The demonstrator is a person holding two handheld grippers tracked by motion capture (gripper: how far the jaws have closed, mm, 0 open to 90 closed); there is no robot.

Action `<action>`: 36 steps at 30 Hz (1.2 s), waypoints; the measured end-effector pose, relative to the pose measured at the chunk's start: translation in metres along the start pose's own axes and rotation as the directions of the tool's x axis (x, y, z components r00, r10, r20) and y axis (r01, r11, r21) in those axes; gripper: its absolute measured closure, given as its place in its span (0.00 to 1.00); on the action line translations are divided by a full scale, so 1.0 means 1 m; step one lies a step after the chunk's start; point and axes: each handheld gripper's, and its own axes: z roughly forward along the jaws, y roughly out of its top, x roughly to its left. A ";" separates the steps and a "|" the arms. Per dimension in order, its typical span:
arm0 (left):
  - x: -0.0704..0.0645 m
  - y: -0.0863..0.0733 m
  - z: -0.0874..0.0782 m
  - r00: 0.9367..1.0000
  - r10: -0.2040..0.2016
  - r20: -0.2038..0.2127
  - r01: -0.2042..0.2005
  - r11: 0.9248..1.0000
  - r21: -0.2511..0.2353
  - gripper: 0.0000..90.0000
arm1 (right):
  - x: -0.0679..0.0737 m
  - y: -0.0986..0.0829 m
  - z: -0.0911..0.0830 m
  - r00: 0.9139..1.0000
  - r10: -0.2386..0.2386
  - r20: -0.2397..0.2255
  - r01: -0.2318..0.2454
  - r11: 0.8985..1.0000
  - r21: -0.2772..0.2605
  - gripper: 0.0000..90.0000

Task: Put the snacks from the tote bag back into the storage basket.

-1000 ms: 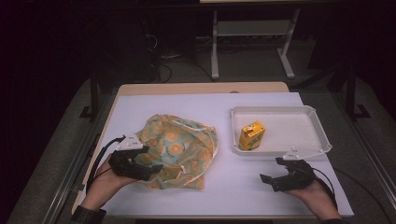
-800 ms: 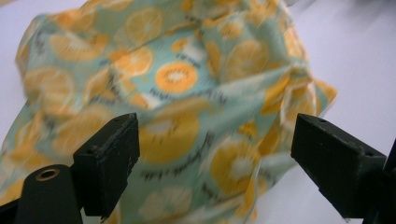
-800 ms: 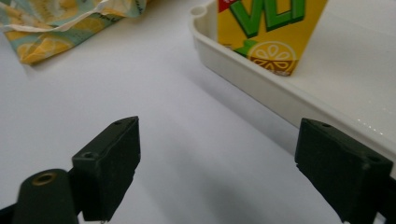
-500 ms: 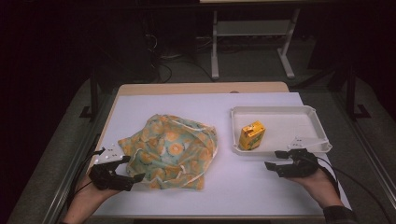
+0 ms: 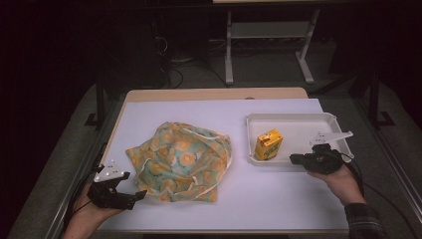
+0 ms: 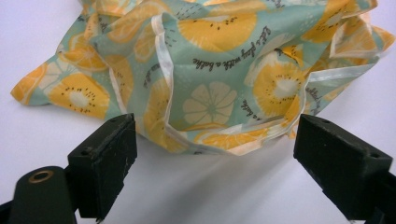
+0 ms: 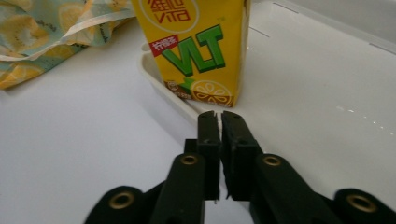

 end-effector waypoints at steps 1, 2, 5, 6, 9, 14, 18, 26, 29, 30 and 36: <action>0.000 0.000 0.000 1.000 0.007 -0.007 -0.007 1.000 -0.002 0.15 | -0.002 0.002 0.001 1.000 -0.004 0.002 0.004 1.000 0.003 0.99; 0.000 0.000 0.000 1.000 0.007 -0.008 -0.007 1.000 -0.002 0.15 | -0.003 0.004 0.001 1.000 -0.001 0.002 0.001 1.000 0.007 1.00; 0.000 -0.001 0.002 1.000 0.006 -0.001 -0.006 1.000 -0.003 0.15 | -0.010 0.010 0.004 1.000 -0.010 0.002 0.010 1.000 0.006 1.00; 0.000 -0.001 0.003 1.000 0.008 0.003 -0.008 1.000 -0.002 0.15 | -0.011 0.012 0.005 1.000 -0.006 0.001 0.006 1.000 0.006 1.00; 0.001 -0.001 0.004 1.000 0.009 0.008 -0.009 1.000 -0.005 0.15 | -0.018 0.019 0.008 1.000 -0.010 0.004 0.010 1.000 0.000 1.00; 0.001 -0.002 0.006 1.000 0.017 0.007 -0.017 1.000 -0.008 0.15 | -0.027 0.027 0.017 1.000 -0.001 0.000 0.001 1.000 0.002 1.00; 0.001 -0.003 0.007 1.000 0.024 0.005 -0.024 1.000 0.001 0.15 | -0.032 0.032 0.025 1.000 -0.009 -0.008 0.009 1.000 0.001 1.00; 0.002 -0.003 0.008 1.000 0.021 0.005 -0.021 1.000 -0.003 0.15 | -0.035 0.041 0.040 0.999 -0.026 -0.024 0.026 1.000 0.009 1.00; 0.003 -0.004 0.007 1.000 0.025 0.006 -0.025 1.000 0.003 0.15 | -0.033 0.043 0.044 0.999 -0.026 -0.031 0.026 1.000 0.018 1.00; 0.003 -0.004 0.007 1.000 0.023 0.005 -0.023 1.000 0.002 0.15 | -0.032 0.043 0.044 0.999 -0.031 -0.032 0.032 0.999 0.022 1.00; 0.005 -0.005 0.006 1.000 0.023 -0.002 -0.023 1.000 -0.006 0.15 | -0.029 0.043 0.045 0.999 -0.036 -0.041 0.037 0.999 0.027 1.00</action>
